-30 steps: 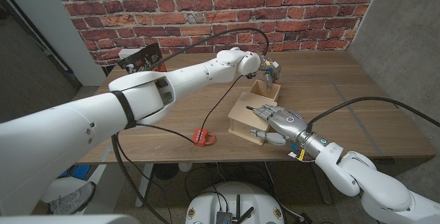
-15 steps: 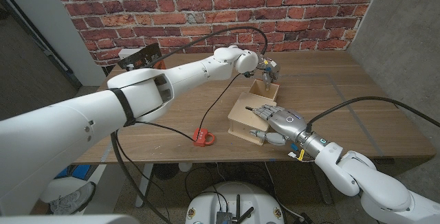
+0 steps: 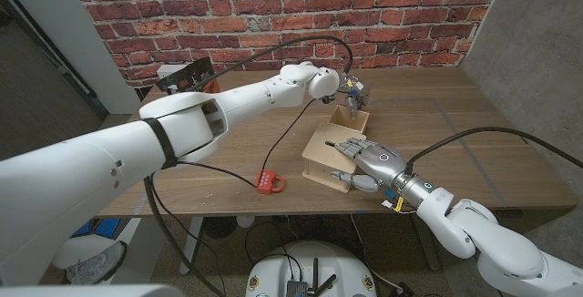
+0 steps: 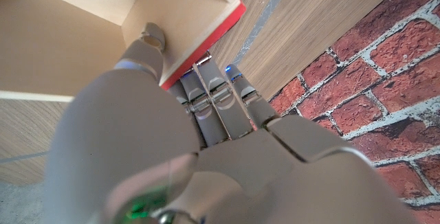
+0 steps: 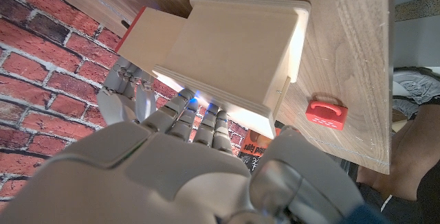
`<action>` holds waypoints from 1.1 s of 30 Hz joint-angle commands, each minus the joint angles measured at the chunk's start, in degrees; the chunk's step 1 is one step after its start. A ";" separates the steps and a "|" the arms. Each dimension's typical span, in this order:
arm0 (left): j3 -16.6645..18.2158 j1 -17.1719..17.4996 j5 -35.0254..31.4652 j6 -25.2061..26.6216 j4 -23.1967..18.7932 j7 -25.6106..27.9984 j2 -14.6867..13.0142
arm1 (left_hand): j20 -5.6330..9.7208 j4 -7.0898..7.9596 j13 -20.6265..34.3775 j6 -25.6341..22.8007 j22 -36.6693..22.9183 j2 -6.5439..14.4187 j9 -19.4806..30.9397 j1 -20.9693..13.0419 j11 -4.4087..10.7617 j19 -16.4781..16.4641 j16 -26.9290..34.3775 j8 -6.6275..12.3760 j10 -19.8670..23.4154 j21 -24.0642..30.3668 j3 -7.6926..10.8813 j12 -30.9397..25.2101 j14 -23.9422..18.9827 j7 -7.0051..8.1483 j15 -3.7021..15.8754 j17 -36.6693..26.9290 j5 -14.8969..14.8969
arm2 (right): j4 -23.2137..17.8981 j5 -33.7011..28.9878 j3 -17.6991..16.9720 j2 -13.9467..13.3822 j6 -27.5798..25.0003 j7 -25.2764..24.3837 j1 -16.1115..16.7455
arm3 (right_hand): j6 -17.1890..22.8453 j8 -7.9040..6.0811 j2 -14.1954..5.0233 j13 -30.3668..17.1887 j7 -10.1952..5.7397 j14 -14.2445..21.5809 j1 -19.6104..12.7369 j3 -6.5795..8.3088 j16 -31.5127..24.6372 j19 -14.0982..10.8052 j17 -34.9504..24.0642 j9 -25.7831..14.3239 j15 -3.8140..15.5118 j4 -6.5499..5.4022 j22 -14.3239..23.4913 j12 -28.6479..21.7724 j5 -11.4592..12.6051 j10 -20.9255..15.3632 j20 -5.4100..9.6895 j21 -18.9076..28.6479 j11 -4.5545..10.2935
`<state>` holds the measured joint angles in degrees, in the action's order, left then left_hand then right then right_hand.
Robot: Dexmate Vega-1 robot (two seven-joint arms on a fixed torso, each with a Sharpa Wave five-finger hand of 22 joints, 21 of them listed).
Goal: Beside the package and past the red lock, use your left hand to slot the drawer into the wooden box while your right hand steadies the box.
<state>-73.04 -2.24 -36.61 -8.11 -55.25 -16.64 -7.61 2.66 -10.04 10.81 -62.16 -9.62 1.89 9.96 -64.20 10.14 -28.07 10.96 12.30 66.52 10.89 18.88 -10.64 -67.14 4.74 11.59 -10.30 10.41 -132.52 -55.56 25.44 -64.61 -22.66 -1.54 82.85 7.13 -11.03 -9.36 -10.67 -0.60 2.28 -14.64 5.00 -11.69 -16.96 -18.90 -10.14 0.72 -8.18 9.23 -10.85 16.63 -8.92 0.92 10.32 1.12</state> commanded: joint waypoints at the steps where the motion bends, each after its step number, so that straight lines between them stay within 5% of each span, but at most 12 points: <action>1: 0.85 0.91 -0.09 -1.34 0.38 2.66 -0.53 | 8.79 0.33 0.21 -0.95 0.00 4.02 1.37 -3.76 1.38 -0.12 0.28 0.67 1.11 -0.26 0.08 -0.32 -1.60 0.46 2.44 -0.28 0.58 | 0.37 0.62 0.01 0.07 0.29 0.27 -0.48 | 0.68 -0.34 -0.23 -0.18 -0.07 0.48 0.57 0.40 -0.20 -0.52 0.02 -0.19 0.16 -0.09 0.30 -0.47 -0.08 -0.52 0.04 0.39 -0.17; 17: 1.95 2.14 -0.96 0.75 -1.87 4.87 -1.63 | 8.80 0.36 0.22 -1.04 0.00 4.08 1.35 -3.74 1.38 -0.08 0.35 0.73 1.24 -0.26 0.06 -0.40 -1.63 0.35 2.44 -0.31 0.57 | 0.77 1.27 0.24 0.34 0.47 0.80 -1.49 | 0.68 -0.34 -0.23 -0.18 -0.07 0.48 0.57 0.40 -0.20 -0.52 0.02 -0.19 0.16 -0.09 0.30 -0.47 -0.08 -0.52 0.04 0.39 -0.17; 33: 0.95 -0.58 -0.11 -2.25 3.43 3.31 1.00 | 8.80 0.33 0.22 -1.08 -0.01 4.02 1.34 -3.75 1.40 -0.09 0.40 0.75 1.35 -0.24 0.02 -0.43 -1.68 0.23 2.44 -0.32 0.57 | 0.66 0.90 0.53 0.46 -0.10 1.32 -1.97 | 0.68 -0.34 -0.23 -0.18 -0.07 0.48 0.57 0.40 -0.20 -0.52 0.02 -0.19 0.16 -0.09 0.30 -0.47 -0.08 -0.52 0.04 0.39 -0.17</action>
<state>-71.38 -1.24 -37.17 -8.65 -54.78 -12.62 -8.13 2.66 -10.13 10.78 -62.16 -9.62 1.66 9.96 -64.44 10.14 -28.07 11.05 12.32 66.52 10.88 18.78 -10.82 -67.15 4.74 11.58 -10.60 10.57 -131.84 -54.40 25.73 -64.31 -22.27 -0.59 81.23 7.12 -11.02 -9.36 -10.63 -0.61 2.28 -14.64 5.00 -11.69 -16.96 -18.90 -10.09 0.72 -8.18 9.17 -10.85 16.63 -9.10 0.94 10.32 1.16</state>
